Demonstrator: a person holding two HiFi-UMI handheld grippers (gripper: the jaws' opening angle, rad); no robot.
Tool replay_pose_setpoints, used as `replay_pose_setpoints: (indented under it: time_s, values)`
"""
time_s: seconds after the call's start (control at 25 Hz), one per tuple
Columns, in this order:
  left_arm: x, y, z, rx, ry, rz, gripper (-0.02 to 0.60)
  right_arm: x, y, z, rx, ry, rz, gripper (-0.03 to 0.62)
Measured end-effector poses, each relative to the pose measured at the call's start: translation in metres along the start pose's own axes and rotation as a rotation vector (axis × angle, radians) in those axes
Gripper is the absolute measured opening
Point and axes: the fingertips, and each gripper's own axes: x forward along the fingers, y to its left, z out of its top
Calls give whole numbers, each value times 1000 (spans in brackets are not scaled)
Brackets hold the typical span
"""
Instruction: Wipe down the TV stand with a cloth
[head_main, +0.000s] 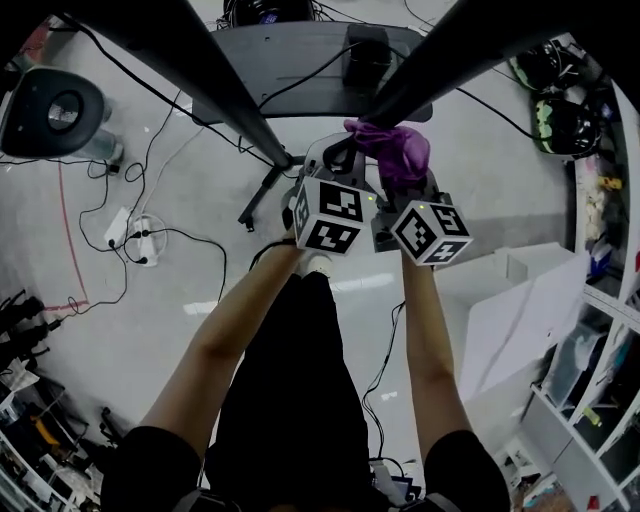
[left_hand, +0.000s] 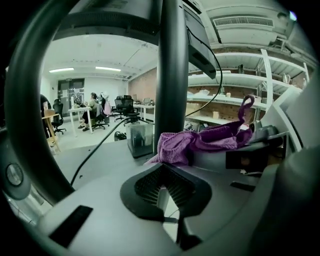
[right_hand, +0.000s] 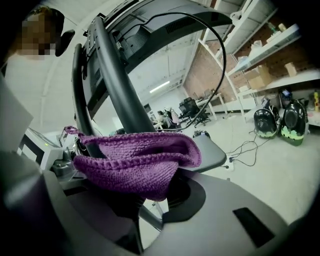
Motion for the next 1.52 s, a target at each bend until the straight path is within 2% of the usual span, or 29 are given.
replay_pose_setpoints:
  time_s: [0.64,0.92,1.24,1.52]
  values:
    - [68,3,-124,7,102,-87,6,40,-59,-115,10,107,-73,64]
    - [97,6,-174,4,154,-123,6,58,-84,-164,23,155,-72,64]
    - [132,4,-228,26,179,-149,6,77,-117,-216,15,156,-62,64]
    - [170,4,-294,-14,240,-155,6,99,-154,-279,-7,210,-78,64]
